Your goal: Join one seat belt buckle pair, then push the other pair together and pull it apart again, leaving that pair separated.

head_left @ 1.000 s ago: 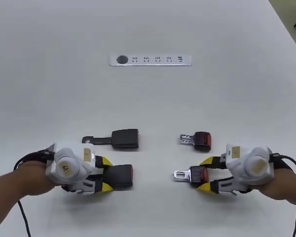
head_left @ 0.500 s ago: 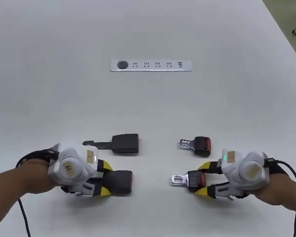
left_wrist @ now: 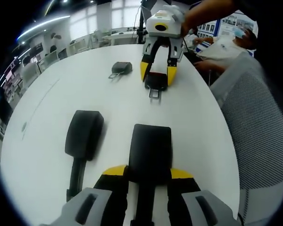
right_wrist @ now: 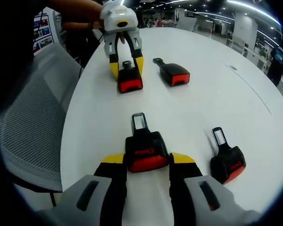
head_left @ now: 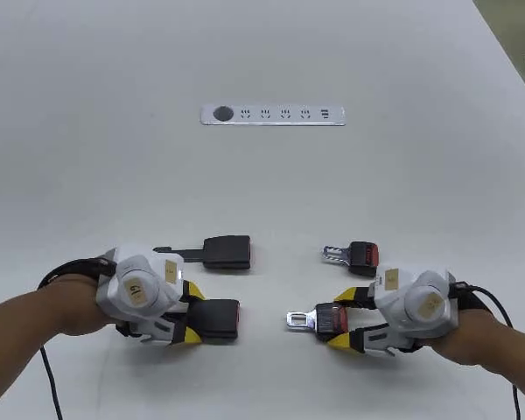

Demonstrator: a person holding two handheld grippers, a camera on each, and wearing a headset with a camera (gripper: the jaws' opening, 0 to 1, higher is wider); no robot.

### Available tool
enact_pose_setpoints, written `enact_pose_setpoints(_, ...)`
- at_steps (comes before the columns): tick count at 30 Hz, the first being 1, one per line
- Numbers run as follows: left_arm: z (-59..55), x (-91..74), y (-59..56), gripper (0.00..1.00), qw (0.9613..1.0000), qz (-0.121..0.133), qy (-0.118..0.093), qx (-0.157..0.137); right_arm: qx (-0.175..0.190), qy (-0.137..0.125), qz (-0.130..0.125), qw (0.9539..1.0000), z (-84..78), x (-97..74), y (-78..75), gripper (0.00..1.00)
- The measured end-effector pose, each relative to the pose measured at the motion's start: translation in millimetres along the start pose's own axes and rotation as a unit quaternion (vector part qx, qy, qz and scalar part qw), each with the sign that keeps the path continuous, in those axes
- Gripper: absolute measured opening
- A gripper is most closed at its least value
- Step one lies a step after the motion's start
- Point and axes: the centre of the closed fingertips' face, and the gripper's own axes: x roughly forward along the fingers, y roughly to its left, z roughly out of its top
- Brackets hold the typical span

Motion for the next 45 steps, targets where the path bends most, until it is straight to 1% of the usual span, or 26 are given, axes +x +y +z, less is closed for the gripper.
enact_pose_setpoints(3, 0.3, 0.1, 0.2, 0.33, 1.0000, 0.003, 0.004, 0.004, 0.001, -0.003, 0.001, 1.0000, 3.9, 6.3, 0.1, 0.34)
enact_pose_setpoints(5, 0.6, 0.0, -0.2, 0.33, 1.0000, 0.005, 0.006, 0.004, 0.002, -0.007, 0.003, 1.0000, 9.0, 9.6, 4.3, 0.34)
enact_pose_setpoints(9, -0.6, -0.4, 0.1, 0.33, 0.9999, 0.005, 0.013, 0.006, 0.009, -0.014, 0.005, 0.9998, 16.4, 15.7, 3.9, 0.34)
enact_pose_setpoints(13, -1.8, 0.0, 0.4, 0.33, 0.9999, 0.006, 0.015, 0.005, 0.010, -0.023, 0.012, 0.9996, 26.1, 23.6, 10.0, 0.34)
enact_pose_setpoints(19, -1.8, 0.1, 0.6, 0.33, 0.9998, 0.005, 0.018, 0.005, 0.010, -0.030, 0.014, 0.9994, 37.5, 28.7, 9.3, 0.34)
enact_pose_setpoints(27, -0.9, -0.2, 0.4, 0.33, 0.9996, 0.003, 0.025, 0.009, 0.003, -0.035, 0.013, 0.9993, 54.1, 38.9, 14.1, 0.34)
enact_pose_setpoints(28, -1.0, -0.2, 0.3, 0.33, 0.9996, 0.003, 0.025, 0.009, -0.005, -0.032, 0.012, 0.9994, 54.0, 38.8, 13.6, 0.33)
enact_pose_setpoints(30, -1.0, -0.3, 0.2, 0.33, 0.9997, 0.003, 0.025, 0.009, 0.000, -0.034, 0.017, 0.9993, 55.8, 40.2, 15.4, 0.33)
enact_pose_setpoints(34, -0.9, -0.1, -0.7, 0.33, 0.9995, 0.002, 0.029, 0.013, -0.003, -0.040, 0.018, 0.9990, 63.9, 46.7, 18.7, 0.33)
enact_pose_setpoints(35, -0.7, 0.3, -1.0, 0.33, 0.9994, 0.003, 0.031, 0.014, -0.008, -0.035, 0.013, 0.9993, 64.5, 47.6, 17.9, 0.33)
enact_pose_setpoints(36, -0.3, 0.5, -1.2, 0.33, 0.9995, 0.002, 0.029, 0.012, -0.025, -0.031, 0.013, 0.9991, 64.4, 48.6, 17.1, 0.33)
enact_pose_setpoints(37, 0.5, 0.5, -1.8, 0.33, 0.9995, 0.003, 0.028, 0.012, -0.014, -0.033, 0.014, 0.9993, 64.9, 48.1, 15.9, 0.33)
enact_pose_setpoints(40, 0.8, 0.7, -2.2, 0.33, 0.9995, 0.002, 0.029, 0.013, -0.006, -0.037, 0.017, 0.9991, 63.4, 48.1, 15.4, 0.33)
enact_pose_setpoints(45, 0.7, 0.4, -1.1, 0.33, 0.9993, 0.001, 0.034, 0.016, 0.000, -0.036, 0.022, 0.9991, 65.6, 49.9, 16.0, 0.33)
